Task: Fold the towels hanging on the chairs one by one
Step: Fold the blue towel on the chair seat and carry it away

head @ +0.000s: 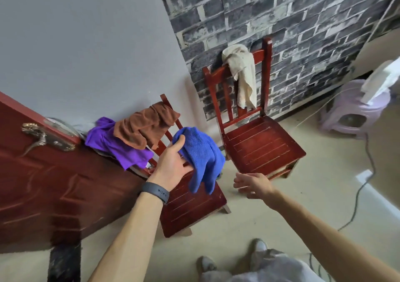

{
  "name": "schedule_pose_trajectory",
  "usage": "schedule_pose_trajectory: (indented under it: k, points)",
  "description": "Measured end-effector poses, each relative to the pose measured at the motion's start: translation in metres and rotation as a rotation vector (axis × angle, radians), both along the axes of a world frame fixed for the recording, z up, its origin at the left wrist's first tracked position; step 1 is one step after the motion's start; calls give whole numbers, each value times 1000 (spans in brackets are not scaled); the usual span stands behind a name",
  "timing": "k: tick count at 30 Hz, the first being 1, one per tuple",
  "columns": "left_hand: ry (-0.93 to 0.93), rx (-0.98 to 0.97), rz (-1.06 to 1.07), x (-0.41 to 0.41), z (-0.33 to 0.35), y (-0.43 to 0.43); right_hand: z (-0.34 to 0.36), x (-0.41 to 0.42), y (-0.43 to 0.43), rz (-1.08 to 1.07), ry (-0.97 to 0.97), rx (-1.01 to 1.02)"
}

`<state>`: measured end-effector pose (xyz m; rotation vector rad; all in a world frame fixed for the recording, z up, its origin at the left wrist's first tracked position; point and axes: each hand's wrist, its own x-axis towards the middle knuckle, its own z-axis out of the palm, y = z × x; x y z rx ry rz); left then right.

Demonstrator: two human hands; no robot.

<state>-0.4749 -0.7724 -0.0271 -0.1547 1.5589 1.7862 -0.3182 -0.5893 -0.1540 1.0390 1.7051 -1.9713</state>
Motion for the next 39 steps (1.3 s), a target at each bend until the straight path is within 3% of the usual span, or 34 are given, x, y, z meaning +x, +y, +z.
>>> schedule_pose_trajectory:
  k: [4,10,13,19,24,31,39]
  points:
    - [13,-5,-59,-10,10,-4,18,-5,-21,230,52,-1]
    - [53,-94,-227,-12,23,-4,23,-58,-4,24,196,274]
    - [40,-60,-233,-8,27,1,30,-71,16,-100,221,117]
    - [20,-62,-207,3,35,13,1,-38,5,282,-134,-86]
    - [-20,-62,-199,5,43,9,-12,-45,-19,138,-2,-450]
    - [38,-142,-188,-16,47,-14,-1,-59,-6,12,-23,-488]
    - [114,-555,-247,-40,26,-44,-2,-49,46,31,-268,-341]
